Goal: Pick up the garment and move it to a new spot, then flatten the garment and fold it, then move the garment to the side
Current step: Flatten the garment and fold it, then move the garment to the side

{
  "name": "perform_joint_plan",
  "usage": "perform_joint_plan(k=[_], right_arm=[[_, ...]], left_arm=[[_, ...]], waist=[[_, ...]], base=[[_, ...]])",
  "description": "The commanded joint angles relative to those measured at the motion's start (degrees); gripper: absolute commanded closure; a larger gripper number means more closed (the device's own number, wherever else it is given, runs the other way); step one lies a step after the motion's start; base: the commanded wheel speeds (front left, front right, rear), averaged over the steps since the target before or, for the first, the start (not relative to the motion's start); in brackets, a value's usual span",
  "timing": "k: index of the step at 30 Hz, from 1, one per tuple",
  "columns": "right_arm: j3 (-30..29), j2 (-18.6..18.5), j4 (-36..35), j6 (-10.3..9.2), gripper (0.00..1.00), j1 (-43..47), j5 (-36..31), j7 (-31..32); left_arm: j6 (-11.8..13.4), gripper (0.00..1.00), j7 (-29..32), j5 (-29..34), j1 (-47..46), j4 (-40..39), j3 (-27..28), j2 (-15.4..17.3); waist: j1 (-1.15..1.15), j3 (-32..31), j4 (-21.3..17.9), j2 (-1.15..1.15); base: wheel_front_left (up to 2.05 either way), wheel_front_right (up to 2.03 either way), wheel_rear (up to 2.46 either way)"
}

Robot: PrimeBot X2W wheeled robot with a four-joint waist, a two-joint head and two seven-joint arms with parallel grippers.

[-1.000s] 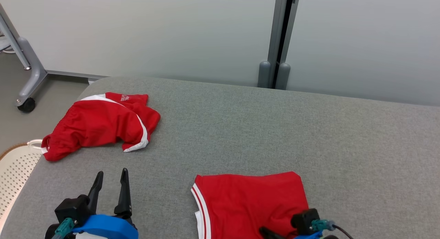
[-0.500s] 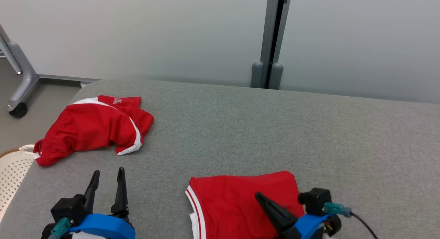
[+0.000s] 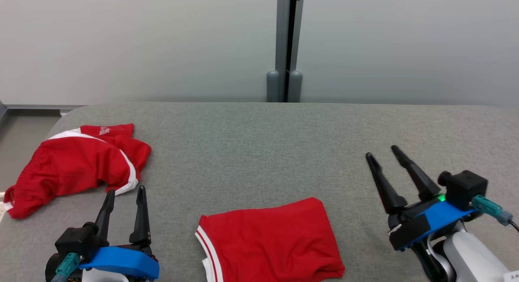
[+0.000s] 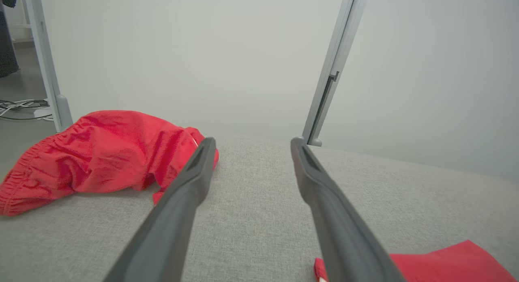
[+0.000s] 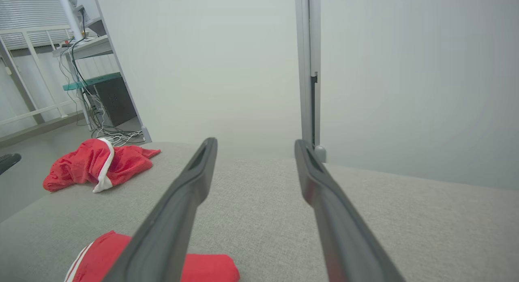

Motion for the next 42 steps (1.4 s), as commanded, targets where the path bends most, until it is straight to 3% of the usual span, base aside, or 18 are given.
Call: perform_joint_plan(k=[1,12,21,25,32,42], right_arm=[[-2.46,0.67,-0.39,0.01,0.0,1.34,-1.4,-0.13],[-9.75,5.38,2.64,0.01,0.0,7.64,-7.54,-0.14],[-8.94,6.22,5.21,0.01,0.0,7.02,-8.14,-0.15],[-5.01,6.02,6.83,0.01,0.0,4.96,-7.35,1.23],[4.26,7.12,12.38,0.01,0.0,-1.07,0.79,14.08],[9.53,8.33,23.2,0.01,0.0,-6.7,7.04,29.09]], left_arm=[[-0.1,0.0,-0.25,0.48,0.37,-0.76,-0.3,0.11],[-0.1,0.0,-0.25,0.89,0.48,-1.72,-1.73,0.71],[-0.1,0.0,-0.25,0.48,0.57,-1.53,-2.18,0.94],[-0.1,0.0,-0.25,0.47,0.24,-1.56,-2.15,0.81],[-0.1,0.0,-0.25,0.11,-0.83,-1.13,-3.08,0.83],[-0.1,0.0,-0.25,-0.44,-1.69,-0.21,-3.65,1.0]], waist=[[0.0,-0.14,-0.67,0.0],[0.0,0.11,-4.12,0.0],[0.0,0.68,-4.25,0.0],[0.0,1.16,-3.85,0.0],[0.0,2.24,-2.19,0.0],[0.0,3.1,1.51,0.0]], base=[[0.0,0.0,0.0],[0.0,0.0,0.0],[0.0,0.0,0.0],[0.0,0.0,0.0],[0.0,0.0,0.0],[0.0,0.0,0.0]])
